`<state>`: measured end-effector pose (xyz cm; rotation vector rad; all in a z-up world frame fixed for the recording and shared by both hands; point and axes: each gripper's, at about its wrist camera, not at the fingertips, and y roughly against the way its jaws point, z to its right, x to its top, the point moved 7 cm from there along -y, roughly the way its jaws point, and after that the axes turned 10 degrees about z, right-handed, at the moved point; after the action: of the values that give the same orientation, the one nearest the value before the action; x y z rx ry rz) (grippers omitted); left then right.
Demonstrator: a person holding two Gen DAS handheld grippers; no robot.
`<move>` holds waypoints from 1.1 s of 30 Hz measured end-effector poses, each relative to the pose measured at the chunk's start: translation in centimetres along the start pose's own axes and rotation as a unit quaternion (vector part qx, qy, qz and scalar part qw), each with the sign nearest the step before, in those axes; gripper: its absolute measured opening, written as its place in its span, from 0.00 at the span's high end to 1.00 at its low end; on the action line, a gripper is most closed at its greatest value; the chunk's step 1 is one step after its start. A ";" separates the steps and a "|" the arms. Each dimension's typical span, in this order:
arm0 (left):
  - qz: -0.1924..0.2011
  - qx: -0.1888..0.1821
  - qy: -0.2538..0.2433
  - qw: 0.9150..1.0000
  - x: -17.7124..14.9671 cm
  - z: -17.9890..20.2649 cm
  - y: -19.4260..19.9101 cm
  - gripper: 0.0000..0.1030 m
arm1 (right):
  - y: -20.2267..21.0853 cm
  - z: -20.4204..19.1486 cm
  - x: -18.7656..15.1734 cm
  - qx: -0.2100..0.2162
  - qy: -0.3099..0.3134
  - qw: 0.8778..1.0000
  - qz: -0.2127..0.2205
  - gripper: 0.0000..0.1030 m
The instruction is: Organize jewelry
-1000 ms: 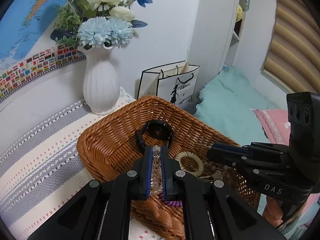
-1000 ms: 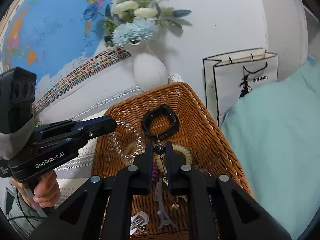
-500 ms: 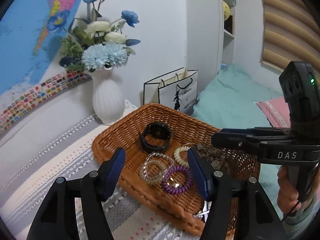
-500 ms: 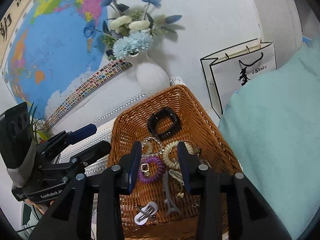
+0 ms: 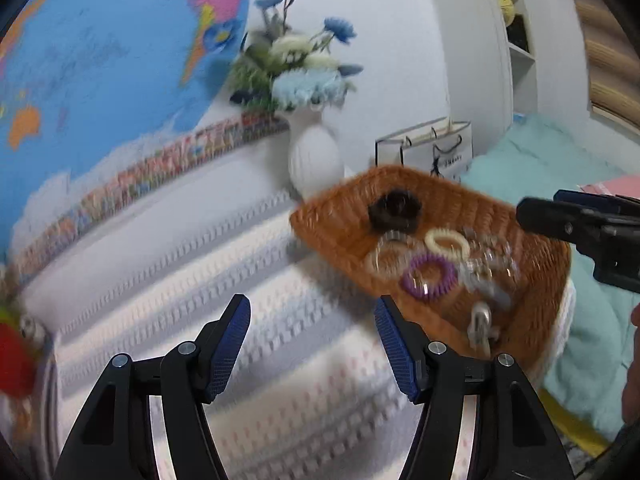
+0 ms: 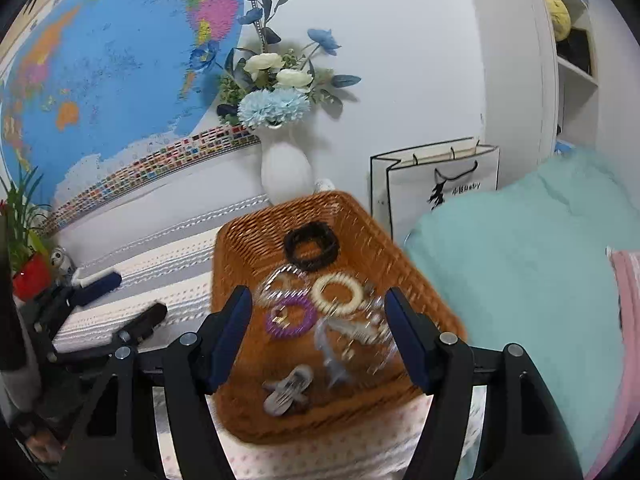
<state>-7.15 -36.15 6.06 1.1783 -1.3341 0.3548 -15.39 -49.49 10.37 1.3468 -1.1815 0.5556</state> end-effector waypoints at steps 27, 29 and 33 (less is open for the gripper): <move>0.009 0.046 0.069 0.996 -4.4 -8.1 5.4 0.36 | 0.0 -8.6 -3.1 -0.049 0.077 0.995 -0.036 0.30; 0.009 0.045 0.071 0.996 -4.5 -8.1 5.3 0.36 | 0.1 -8.7 -3.2 -0.050 0.079 0.995 -0.037 0.30; 0.008 0.041 0.071 0.997 -4.5 -8.0 5.3 0.36 | 0.0 -8.6 -3.3 -0.052 0.079 0.995 -0.042 0.30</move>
<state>-8.11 -25.65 6.05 1.1893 -1.2154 0.4998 -13.82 -40.56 9.10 1.2355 -1.0070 0.5226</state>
